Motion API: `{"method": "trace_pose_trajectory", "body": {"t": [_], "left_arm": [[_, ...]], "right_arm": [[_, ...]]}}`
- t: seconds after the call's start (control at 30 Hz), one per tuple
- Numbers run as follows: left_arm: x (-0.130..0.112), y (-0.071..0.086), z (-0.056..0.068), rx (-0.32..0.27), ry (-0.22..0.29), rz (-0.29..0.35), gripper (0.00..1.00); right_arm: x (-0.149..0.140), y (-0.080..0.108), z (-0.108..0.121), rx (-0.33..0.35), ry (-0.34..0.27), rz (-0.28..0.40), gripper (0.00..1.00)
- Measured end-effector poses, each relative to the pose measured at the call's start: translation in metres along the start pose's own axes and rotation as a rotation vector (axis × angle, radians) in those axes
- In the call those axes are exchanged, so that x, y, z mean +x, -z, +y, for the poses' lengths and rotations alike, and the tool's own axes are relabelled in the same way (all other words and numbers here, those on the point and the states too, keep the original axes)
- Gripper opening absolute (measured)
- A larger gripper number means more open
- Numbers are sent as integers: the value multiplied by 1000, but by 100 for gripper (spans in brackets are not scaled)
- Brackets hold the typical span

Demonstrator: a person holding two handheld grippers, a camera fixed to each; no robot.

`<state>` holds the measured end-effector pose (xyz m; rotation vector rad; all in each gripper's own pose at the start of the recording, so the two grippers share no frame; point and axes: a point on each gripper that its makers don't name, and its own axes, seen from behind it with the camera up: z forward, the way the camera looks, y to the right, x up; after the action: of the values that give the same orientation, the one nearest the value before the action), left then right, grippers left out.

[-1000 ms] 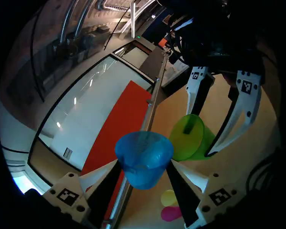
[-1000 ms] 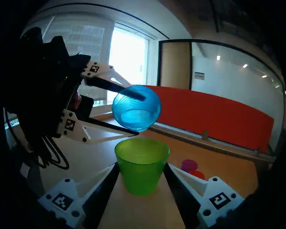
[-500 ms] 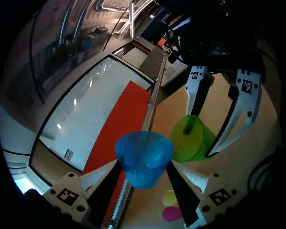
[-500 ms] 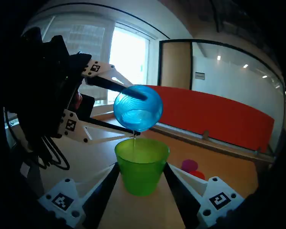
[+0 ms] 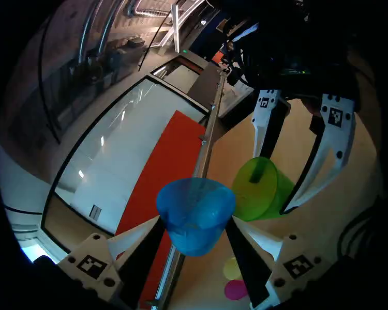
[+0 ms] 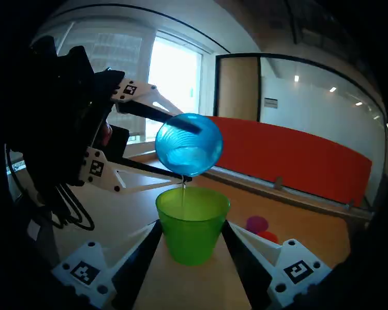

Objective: Pour water

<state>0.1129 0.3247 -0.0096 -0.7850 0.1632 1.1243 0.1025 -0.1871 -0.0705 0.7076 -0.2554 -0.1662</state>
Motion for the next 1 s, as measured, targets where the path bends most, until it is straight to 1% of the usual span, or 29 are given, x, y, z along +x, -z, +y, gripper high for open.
{"method": "trace_pose_trajectory", "body": {"t": [0.27,0.5,0.77,1.0], "left_arm": [[2,-2,-2,5,-7,4,81],[3,-5,-5,9,-28,5,81],[5,-7,-6,12,-37,8,81],[4,-7,-6,17,-54,9,81]], "right_arm": [[0,0,1,0,1,2,87],[0,0,2,1,2,1,87],[0,1,3,0,2,2,87],[-1,1,5,-1,3,2,87]]}}
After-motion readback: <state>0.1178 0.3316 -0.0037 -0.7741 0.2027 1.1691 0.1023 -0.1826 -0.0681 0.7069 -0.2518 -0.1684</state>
